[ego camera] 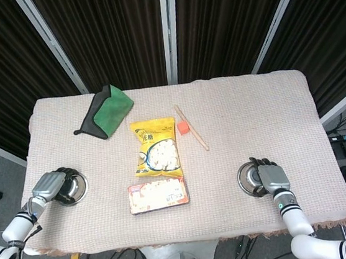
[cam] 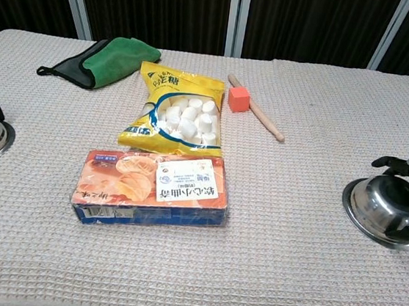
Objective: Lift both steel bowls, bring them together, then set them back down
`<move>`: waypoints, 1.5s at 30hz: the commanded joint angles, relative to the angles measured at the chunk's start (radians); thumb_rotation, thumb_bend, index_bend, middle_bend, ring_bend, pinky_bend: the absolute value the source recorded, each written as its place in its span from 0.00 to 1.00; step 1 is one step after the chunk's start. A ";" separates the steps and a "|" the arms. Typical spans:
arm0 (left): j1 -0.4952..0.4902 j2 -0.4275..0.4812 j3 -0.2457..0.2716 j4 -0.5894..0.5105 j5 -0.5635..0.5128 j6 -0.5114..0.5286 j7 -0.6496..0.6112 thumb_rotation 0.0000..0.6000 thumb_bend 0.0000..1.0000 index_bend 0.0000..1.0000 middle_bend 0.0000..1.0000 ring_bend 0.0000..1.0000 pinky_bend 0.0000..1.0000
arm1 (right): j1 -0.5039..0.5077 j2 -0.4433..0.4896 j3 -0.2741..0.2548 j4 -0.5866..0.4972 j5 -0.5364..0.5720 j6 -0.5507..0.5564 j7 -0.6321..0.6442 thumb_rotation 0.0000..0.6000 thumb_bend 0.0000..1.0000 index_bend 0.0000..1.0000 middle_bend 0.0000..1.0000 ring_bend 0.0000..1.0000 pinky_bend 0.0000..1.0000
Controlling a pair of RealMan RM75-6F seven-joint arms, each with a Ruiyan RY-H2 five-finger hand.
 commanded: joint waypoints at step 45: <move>0.150 0.014 -0.283 -0.789 -0.099 0.561 -0.443 1.00 0.09 0.39 0.39 0.32 0.51 | 0.200 -0.318 0.260 0.222 -0.855 -0.039 1.887 1.00 0.28 0.43 0.39 0.32 0.44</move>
